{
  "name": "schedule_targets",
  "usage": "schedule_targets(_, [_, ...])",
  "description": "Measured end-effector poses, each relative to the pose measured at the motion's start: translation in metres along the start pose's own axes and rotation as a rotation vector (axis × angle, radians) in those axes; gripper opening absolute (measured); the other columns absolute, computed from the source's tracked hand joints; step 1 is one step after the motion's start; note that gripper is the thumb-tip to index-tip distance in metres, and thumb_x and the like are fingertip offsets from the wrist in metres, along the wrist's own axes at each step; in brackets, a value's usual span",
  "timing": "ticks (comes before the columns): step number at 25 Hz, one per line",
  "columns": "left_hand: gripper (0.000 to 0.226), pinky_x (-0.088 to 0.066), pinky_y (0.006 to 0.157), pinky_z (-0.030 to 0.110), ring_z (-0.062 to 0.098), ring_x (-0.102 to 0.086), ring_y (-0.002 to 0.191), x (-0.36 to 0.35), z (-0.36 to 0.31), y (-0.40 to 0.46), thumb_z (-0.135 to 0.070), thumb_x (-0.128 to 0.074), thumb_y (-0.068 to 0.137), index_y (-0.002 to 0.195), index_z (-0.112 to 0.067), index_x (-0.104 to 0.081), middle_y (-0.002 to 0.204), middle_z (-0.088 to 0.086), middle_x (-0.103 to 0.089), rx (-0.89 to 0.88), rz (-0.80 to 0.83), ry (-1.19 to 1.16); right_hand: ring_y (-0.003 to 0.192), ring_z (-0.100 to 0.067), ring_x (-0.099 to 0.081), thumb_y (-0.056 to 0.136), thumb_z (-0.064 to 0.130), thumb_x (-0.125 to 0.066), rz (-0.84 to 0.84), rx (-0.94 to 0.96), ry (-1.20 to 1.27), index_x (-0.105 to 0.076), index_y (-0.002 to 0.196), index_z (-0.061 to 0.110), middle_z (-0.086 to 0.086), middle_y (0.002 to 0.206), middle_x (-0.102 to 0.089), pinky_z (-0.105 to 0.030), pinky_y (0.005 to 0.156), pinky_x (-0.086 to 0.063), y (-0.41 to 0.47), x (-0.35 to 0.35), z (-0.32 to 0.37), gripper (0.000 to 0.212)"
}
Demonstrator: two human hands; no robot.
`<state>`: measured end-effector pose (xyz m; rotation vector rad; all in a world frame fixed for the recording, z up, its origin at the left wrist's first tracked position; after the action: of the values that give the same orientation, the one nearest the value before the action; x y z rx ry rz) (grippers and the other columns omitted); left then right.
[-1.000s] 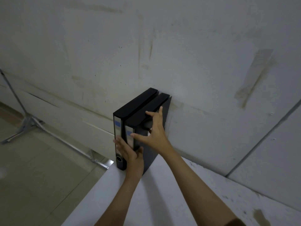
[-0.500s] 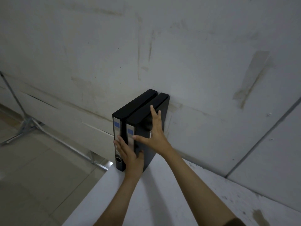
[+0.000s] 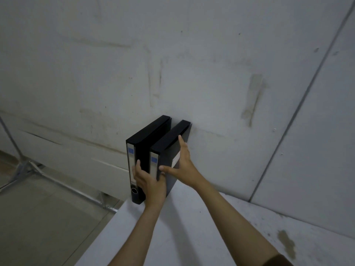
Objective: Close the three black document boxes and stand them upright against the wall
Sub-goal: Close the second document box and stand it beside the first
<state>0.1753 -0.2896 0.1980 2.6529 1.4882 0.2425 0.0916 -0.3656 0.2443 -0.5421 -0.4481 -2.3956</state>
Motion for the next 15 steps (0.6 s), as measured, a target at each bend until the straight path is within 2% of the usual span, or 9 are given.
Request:
schedule_targets(2, [0.084, -0.022, 0.115, 0.051, 0.032, -0.012, 0.143, -0.003, -0.010, -0.011, -0.009, -0.067, 0.079, 0.143, -0.011, -0.013, 0.154, 0.019, -0.007, -0.013, 0.007, -0.014, 0.145, -0.017, 0.010, 0.076, 0.034, -0.071, 0.007, -0.017, 0.006, 0.012, 0.144, 0.028, 0.000, 0.157, 0.014, -0.038, 0.119, -0.007, -0.017, 0.014, 0.000, 0.108])
schedule_targets(5, [0.082, -0.024, 0.114, 0.054, 0.034, -0.011, 0.142, -0.013, -0.024, -0.033, -0.005, -0.065, 0.079, 0.143, -0.012, -0.014, 0.154, 0.017, -0.005, -0.006, -0.009, -0.011, 0.144, -0.014, -0.001, 0.078, 0.036, -0.068, 0.008, -0.035, -0.011, 0.008, 0.146, 0.021, 0.002, 0.157, 0.005, -0.024, 0.111, -0.010, -0.048, 0.039, -0.003, 0.103])
schedule_targets(8, [0.074, -0.028, 0.112, 0.052, 0.034, -0.014, 0.140, -0.032, -0.039, -0.069, -0.005, -0.062, 0.080, 0.140, -0.013, -0.021, 0.154, 0.015, -0.008, 0.003, 0.033, 0.002, 0.144, -0.017, -0.009, 0.082, 0.038, -0.063, 0.017, -0.066, -0.072, 0.001, 0.146, 0.015, -0.003, 0.157, -0.004, -0.024, 0.112, -0.012, -0.079, 0.069, -0.012, 0.094])
schedule_targets(12, [0.040, -0.033, 0.107, 0.045, 0.032, -0.022, 0.136, -0.081, -0.050, -0.136, -0.013, -0.052, 0.088, 0.127, -0.013, -0.042, 0.147, 0.012, -0.024, 0.070, 0.281, 0.078, 0.137, -0.019, -0.027, 0.087, 0.040, -0.055, 0.001, -0.126, -0.161, -0.023, 0.142, 0.013, -0.007, 0.152, -0.023, -0.014, 0.098, -0.023, -0.135, 0.129, -0.033, 0.070])
schedule_targets(13, [0.034, -0.033, 0.105, 0.041, 0.030, -0.027, 0.133, -0.094, -0.052, -0.155, -0.013, -0.048, 0.090, 0.123, -0.014, -0.046, 0.143, 0.012, -0.032, 0.083, 0.366, 0.067, 0.136, -0.020, -0.030, 0.089, 0.039, -0.052, -0.002, -0.140, -0.177, -0.029, 0.140, 0.013, -0.007, 0.150, -0.028, -0.014, 0.096, -0.026, -0.153, 0.145, -0.039, 0.062])
schedule_targets(15, [0.028, -0.036, 0.099, 0.033, 0.027, -0.040, 0.125, -0.123, -0.059, -0.202, -0.010, -0.042, 0.092, 0.119, -0.013, -0.050, 0.132, 0.012, -0.047, 0.079, 0.522, 0.036, 0.133, -0.022, -0.035, 0.091, 0.036, -0.050, -0.025, -0.167, -0.200, -0.039, 0.134, 0.014, -0.007, 0.145, -0.036, -0.024, 0.103, -0.030, -0.196, 0.186, -0.055, 0.050])
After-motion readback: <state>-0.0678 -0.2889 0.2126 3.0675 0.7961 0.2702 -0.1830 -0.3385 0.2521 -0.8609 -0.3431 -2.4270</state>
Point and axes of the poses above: each hand's wrist, its own y-axis towards the middle knuckle, its own x-axis out of the back of the hand, z = x × y, the point moved 5 cm from there along y, towards the middle knuckle
